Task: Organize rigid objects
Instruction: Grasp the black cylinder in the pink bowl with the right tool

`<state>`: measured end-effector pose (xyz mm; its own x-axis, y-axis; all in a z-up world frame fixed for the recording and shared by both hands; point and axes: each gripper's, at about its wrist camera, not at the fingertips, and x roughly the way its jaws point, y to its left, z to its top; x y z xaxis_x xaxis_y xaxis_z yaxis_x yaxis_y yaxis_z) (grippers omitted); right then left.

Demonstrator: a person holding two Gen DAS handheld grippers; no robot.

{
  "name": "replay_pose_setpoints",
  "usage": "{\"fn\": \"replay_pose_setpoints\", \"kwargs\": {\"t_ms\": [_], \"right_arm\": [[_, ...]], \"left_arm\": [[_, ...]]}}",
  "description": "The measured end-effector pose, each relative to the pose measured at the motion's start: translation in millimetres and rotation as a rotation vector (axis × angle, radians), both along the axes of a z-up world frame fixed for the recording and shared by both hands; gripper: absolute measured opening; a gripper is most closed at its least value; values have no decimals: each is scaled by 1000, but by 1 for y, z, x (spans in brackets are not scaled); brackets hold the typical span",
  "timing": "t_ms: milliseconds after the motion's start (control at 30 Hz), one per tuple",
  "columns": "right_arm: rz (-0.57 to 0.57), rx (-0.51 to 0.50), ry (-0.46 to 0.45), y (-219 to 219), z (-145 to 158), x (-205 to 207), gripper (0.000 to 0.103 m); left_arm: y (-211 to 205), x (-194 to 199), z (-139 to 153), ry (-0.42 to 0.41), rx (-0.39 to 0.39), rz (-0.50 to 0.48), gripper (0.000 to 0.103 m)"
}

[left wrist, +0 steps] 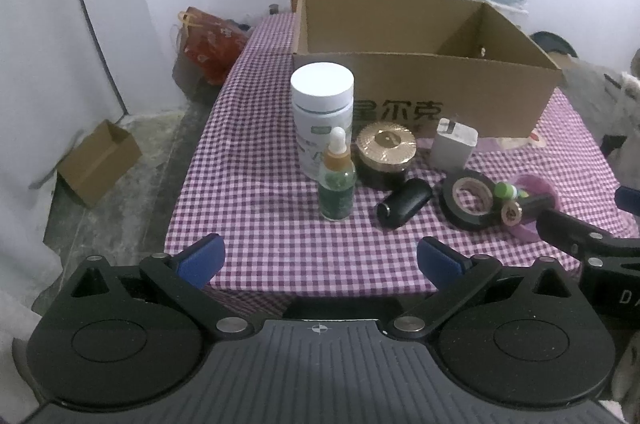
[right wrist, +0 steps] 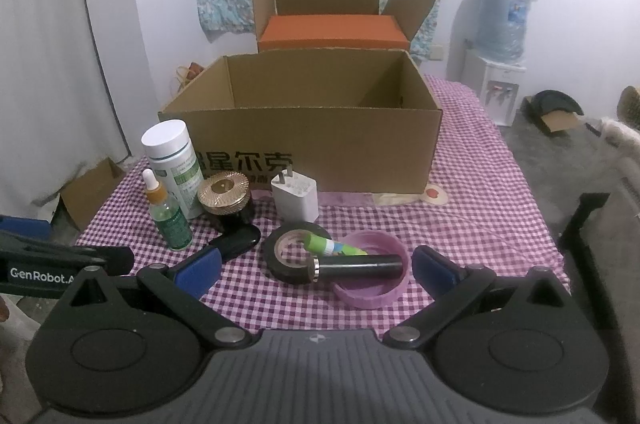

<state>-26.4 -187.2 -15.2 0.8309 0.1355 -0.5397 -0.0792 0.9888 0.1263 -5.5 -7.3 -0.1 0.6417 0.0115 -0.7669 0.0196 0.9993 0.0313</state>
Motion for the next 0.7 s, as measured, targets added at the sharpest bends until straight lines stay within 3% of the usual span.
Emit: {"fn": "replay_pose_setpoints", "kwargs": {"t_ms": [233, 433, 567, 700], "right_arm": [[-10, 24, -6, -7, -6, -1, 103], [-50, 91, -6, -30, -14, -1, 101], [-69, 198, 11, -53, -19, 5, 96], [-72, 347, 50, -77, -28, 15, 84]], "left_arm": [[-9, 2, -5, 8, -6, -50, 103], [-30, 5, -9, -16, -5, -155, 103], [-49, 7, -10, -36, -21, -254, 102], [-68, 13, -11, -56, -37, -350, 98]]}}
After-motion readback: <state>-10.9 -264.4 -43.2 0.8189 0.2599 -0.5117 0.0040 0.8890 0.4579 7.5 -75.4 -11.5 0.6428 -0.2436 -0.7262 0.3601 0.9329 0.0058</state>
